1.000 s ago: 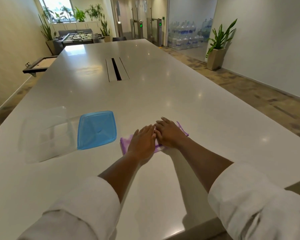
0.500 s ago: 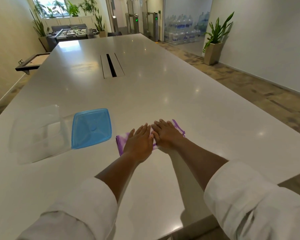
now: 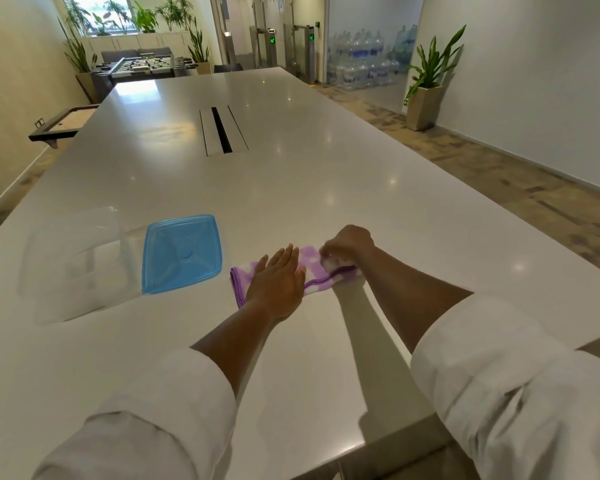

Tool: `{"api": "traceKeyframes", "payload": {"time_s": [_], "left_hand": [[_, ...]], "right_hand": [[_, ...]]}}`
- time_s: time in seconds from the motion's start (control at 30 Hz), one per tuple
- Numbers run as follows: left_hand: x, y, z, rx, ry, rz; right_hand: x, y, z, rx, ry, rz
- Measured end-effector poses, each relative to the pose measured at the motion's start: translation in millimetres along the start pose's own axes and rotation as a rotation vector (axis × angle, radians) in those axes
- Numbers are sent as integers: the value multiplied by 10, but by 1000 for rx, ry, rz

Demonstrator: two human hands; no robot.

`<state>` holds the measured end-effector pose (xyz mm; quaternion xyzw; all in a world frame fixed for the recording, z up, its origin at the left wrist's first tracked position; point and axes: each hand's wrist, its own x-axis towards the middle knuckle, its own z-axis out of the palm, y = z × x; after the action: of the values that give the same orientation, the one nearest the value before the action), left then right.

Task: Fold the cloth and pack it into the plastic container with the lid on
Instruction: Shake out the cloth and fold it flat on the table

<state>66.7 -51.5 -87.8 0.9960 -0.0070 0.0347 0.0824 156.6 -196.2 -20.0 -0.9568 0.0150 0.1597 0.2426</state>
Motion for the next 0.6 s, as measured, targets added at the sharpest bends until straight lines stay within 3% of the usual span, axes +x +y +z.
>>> {"api": "traceKeyframes", "payload": {"time_s": [0.13,0.23,0.33,0.43,0.5,0.6], "left_hand": [[7,-18,11,-41,-3,0],[18,-37,8,-164,34,-18],[7,-71,-103,-403,249,-98],[5,-126,-289,-309,397,-165],[27,-202,-436,-306,355,-267],[73,-363,-594,-370,134,-389]], "right_hand": [[-83,-22,-191,260,-182,106],[-187,6,-298,252,-211,94],[-213,22,-352,246,-212,76],[-204,7,-375,239,-177,50],[-210,-12,-398,236,-155,23],[-247,-65,-440,247,-181,-1]]}}
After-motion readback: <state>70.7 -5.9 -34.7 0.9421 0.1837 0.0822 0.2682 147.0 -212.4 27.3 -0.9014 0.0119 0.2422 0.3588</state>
